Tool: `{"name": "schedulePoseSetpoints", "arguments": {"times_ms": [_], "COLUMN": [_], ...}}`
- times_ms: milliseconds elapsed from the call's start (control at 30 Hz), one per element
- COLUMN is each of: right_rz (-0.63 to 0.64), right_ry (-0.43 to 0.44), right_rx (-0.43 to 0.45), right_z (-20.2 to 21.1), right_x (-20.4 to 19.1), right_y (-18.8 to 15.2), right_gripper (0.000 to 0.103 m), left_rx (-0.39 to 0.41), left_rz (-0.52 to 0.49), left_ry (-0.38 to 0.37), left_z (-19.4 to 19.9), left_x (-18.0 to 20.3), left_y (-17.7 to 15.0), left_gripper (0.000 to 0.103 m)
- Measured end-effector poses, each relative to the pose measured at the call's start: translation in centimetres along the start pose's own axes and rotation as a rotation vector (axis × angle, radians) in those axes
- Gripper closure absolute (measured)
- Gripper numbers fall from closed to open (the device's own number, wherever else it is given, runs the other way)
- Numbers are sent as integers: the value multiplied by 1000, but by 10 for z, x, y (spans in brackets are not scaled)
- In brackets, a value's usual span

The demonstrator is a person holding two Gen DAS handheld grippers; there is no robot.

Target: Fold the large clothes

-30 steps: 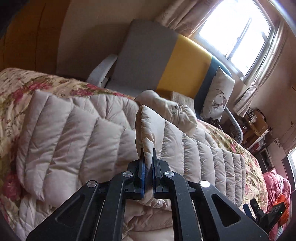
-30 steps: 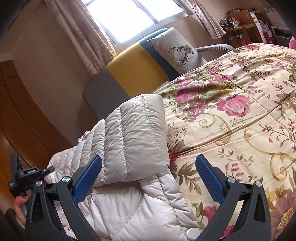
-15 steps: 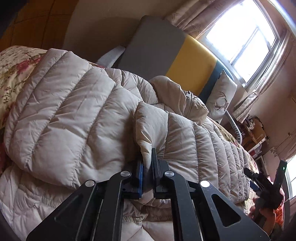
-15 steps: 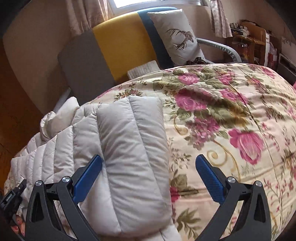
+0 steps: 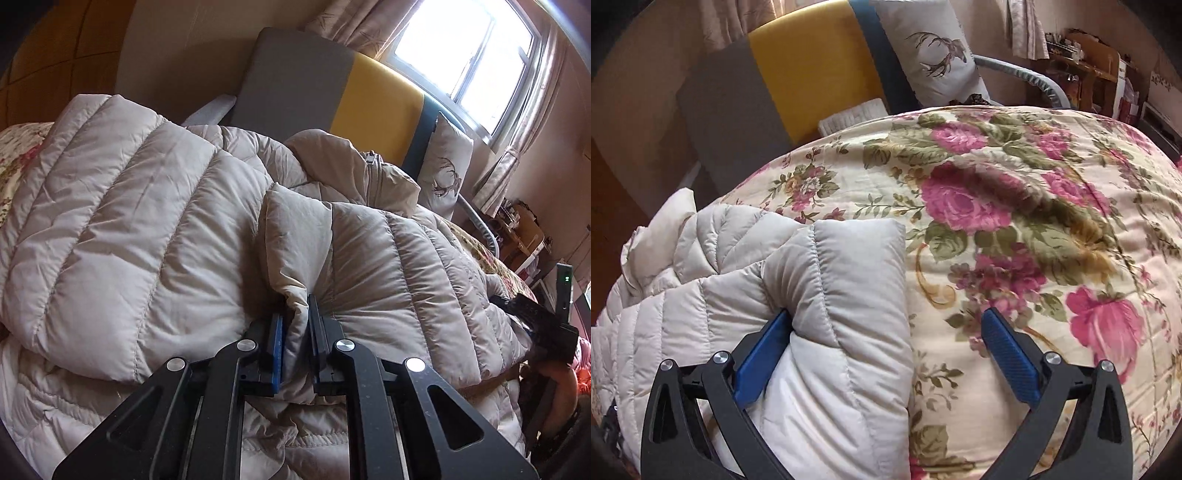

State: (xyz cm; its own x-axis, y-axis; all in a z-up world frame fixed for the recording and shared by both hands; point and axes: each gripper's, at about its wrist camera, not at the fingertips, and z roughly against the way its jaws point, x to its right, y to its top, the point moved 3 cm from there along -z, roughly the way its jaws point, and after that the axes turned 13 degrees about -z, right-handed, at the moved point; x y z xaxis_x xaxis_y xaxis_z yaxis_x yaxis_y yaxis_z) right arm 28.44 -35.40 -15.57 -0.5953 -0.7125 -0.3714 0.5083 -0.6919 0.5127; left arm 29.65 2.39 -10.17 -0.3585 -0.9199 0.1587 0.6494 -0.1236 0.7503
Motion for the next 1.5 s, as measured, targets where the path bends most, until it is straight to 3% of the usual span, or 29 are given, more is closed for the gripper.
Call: {"name": "schedulePoseSetpoints", "arguments": {"times_ms": [100,200,300,367,400,500,700,767,867,933,967,1067,1167,1200,1300,1500], "right_rz": [9,102,175,189,179,52,84,83,82,79,79,81,83,81,84,105], "right_ry": [32,102,124,75,26,98,68,72,73,76,77,76,75,76,75,67], "right_rx": [95,162,123,99,69,-53,-22,-22,-22,-21,-20,-19,-17,-17,-17,-7], "right_z": [46,81,77,60,46,13,15,15,15,14,13,17,19,19,19,17], "right_x": [-2,-15,-28,-26,-21,-1,-5,-5,-5,-4,-4,-2,-2,-1,-2,-6], "right_y": [-8,-31,-47,-51,-51,-46,-50,-51,-51,-50,-49,-50,-50,-50,-50,-52], "right_gripper": [2,2,2,2,2,2,2,2,2,2,2,2,2,2,2,2], "left_rx": [-4,-7,-8,-9,-8,-9,-14,-18,-33,-2,27,60,-10,-48,-122,-96], "left_rz": [-9,-12,-18,-21,-22,-29,-36,-43,-46,-18,-4,-25,-124,-153,-167,-201], "left_ry": [14,21,31,35,35,41,52,64,101,131,141,185,245,260,274,294], "left_z": [0,0,1,0,0,0,-1,1,15,32,41,48,22,6,-33,-56], "left_x": [-1,0,3,4,5,6,10,12,12,9,6,7,16,17,3,-4], "left_y": [-1,-1,-1,0,0,1,3,5,12,23,31,55,68,69,59,42], "left_gripper": [93,93,93,93,93,93,93,88,72,49,48,48,50,57,59,59]}}
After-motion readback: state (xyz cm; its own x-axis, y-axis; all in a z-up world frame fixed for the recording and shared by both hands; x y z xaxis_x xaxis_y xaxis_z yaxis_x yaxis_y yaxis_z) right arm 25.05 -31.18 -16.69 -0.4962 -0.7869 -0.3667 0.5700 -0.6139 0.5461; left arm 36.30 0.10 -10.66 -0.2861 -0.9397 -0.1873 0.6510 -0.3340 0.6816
